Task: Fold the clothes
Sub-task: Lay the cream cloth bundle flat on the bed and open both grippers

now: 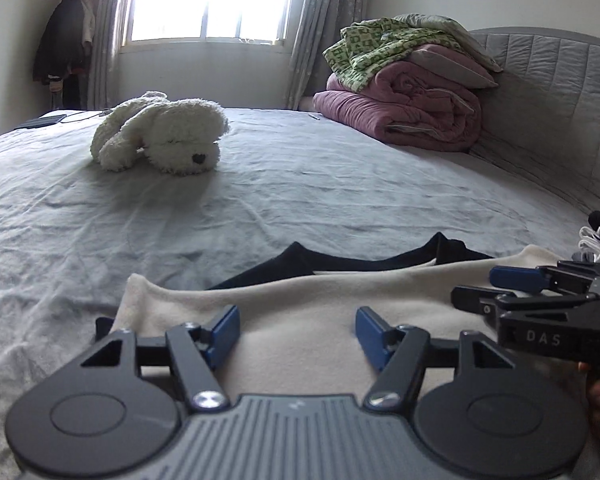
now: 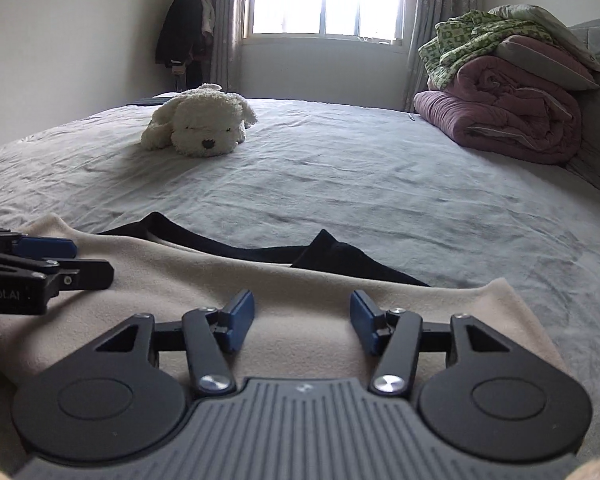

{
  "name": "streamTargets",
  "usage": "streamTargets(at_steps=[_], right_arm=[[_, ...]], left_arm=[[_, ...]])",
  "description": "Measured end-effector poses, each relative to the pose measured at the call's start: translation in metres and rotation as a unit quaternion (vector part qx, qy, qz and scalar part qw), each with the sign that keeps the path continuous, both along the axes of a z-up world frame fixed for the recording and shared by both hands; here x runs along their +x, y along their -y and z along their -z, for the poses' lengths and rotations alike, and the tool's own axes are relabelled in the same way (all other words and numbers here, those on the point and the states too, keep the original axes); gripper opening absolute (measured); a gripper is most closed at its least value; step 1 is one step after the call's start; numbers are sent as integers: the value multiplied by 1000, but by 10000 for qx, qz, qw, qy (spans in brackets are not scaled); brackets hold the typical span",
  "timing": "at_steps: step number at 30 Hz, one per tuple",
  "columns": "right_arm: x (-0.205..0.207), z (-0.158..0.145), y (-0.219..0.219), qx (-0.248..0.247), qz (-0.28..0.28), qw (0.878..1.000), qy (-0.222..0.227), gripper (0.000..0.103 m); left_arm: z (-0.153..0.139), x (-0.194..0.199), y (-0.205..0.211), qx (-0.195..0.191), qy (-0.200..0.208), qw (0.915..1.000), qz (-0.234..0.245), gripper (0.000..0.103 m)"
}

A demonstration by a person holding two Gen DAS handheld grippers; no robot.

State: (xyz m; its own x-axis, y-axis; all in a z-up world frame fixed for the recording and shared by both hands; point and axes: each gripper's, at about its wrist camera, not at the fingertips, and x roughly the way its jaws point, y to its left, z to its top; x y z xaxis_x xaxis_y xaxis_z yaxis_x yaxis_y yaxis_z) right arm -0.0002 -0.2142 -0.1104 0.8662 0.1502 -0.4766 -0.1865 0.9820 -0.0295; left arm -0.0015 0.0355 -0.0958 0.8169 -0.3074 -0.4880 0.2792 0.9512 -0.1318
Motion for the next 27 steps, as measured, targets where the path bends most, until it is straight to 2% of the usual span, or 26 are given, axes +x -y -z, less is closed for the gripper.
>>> streamTargets(at_steps=[5,8,11,14,17,19,21,23,27], right_arm=[[-7,-1,40,-29,319,9995,53,55],[-10,-2,60,81,498,9987,76,57],[-11,-9,48,-85,537,9983,226,59],[-6,-13,33,-44,316,9991,266,59],[2,-9,25,-90,255,9995,145,59],[6,-3,32,-66,338,9994,1,59],[7,-1,46,81,414,9991,-75,59],[6,-3,57,80,550,9984,-71,59],[3,-10,58,134,631,9979,-24,59]], left_arm=[[-1,-4,-40,-44,-36,10000,-53,64],[-7,-6,-45,45,26,9998,-187,61],[-16,-6,-36,3,134,9999,-68,63],[-25,-5,-21,-48,266,9996,123,63],[-13,3,-9,165,20,9997,187,64],[-2,8,-12,256,-123,9995,123,65],[-1,9,-22,122,-120,9999,19,65],[-3,7,-30,206,-69,9997,-97,65],[-15,7,-40,-92,-179,9995,-250,62]])
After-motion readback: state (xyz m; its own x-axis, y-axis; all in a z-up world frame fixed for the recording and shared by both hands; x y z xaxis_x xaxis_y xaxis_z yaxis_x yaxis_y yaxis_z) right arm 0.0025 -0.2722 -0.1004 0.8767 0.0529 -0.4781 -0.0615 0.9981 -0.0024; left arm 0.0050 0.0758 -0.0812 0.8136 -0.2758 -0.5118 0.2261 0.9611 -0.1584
